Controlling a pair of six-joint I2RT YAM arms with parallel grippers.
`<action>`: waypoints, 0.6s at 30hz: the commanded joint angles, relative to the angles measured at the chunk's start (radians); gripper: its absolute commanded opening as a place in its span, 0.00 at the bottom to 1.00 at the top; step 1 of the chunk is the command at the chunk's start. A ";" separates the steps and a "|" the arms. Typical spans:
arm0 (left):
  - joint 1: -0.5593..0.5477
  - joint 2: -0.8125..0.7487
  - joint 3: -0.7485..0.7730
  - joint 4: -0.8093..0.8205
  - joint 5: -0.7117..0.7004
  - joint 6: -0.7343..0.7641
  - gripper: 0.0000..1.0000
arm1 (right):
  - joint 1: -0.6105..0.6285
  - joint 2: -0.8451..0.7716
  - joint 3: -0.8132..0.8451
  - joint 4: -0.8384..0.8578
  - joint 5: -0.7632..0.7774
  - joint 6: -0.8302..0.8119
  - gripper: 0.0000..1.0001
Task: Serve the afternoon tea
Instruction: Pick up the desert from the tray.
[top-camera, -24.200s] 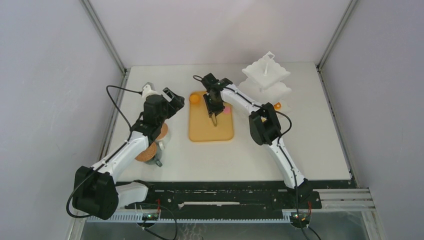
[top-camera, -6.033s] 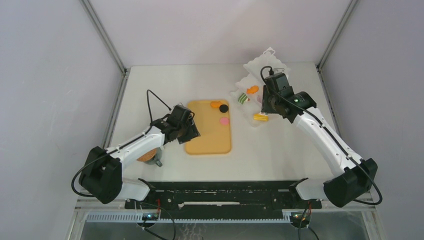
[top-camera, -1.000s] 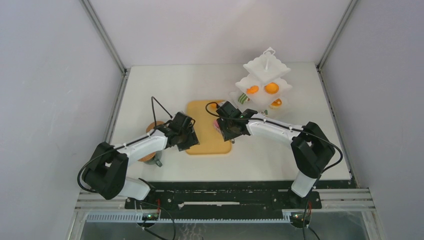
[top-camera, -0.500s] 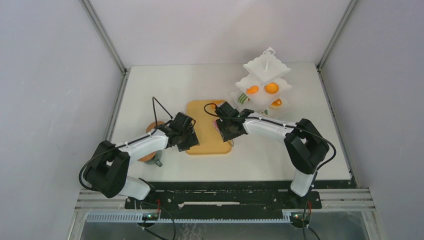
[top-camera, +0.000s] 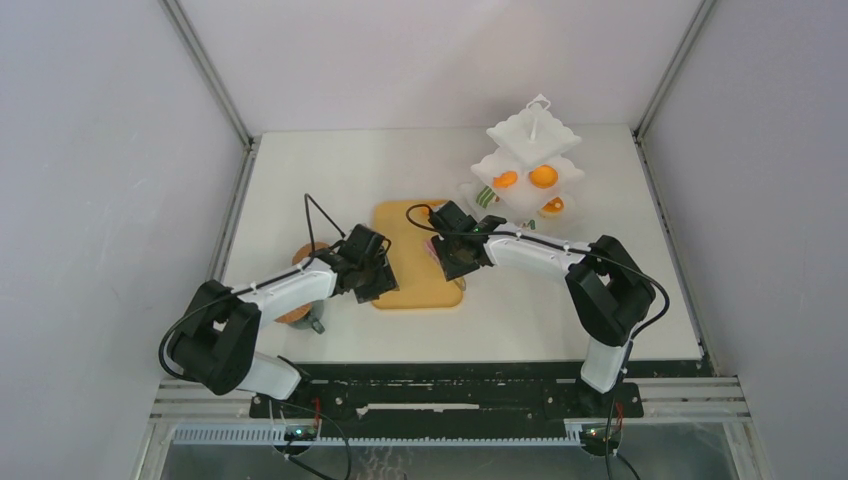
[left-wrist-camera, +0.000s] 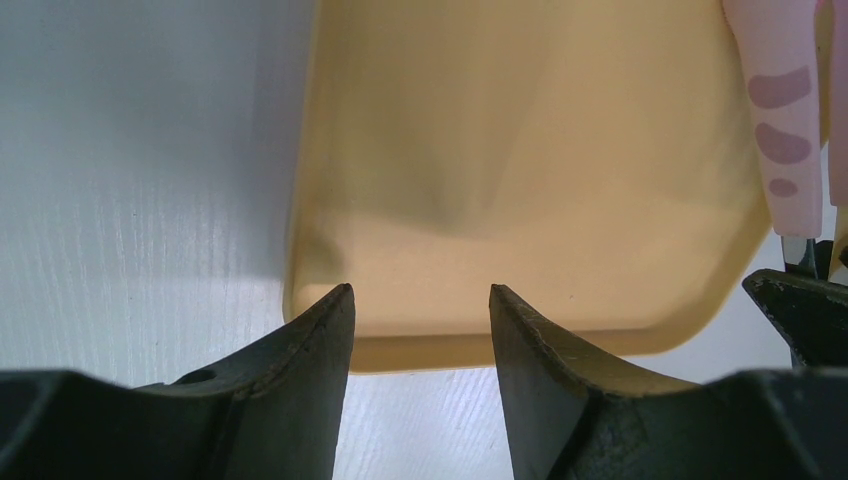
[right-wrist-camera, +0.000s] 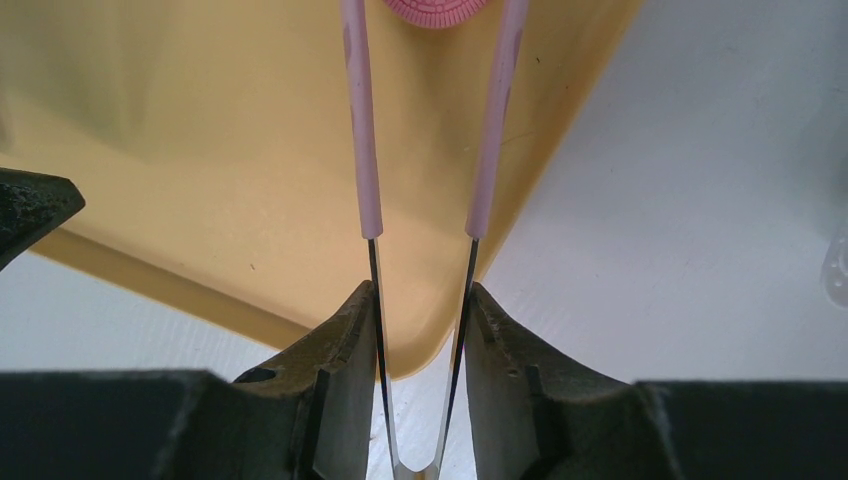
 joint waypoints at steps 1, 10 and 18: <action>0.006 0.000 0.059 0.027 0.014 -0.007 0.57 | -0.008 -0.051 0.036 0.011 0.021 -0.017 0.31; 0.006 -0.013 0.064 0.029 0.004 -0.012 0.57 | -0.009 -0.126 0.042 0.013 0.046 -0.017 0.27; 0.006 -0.027 0.075 0.020 -0.009 -0.009 0.57 | -0.008 -0.173 0.048 -0.003 0.054 -0.010 0.26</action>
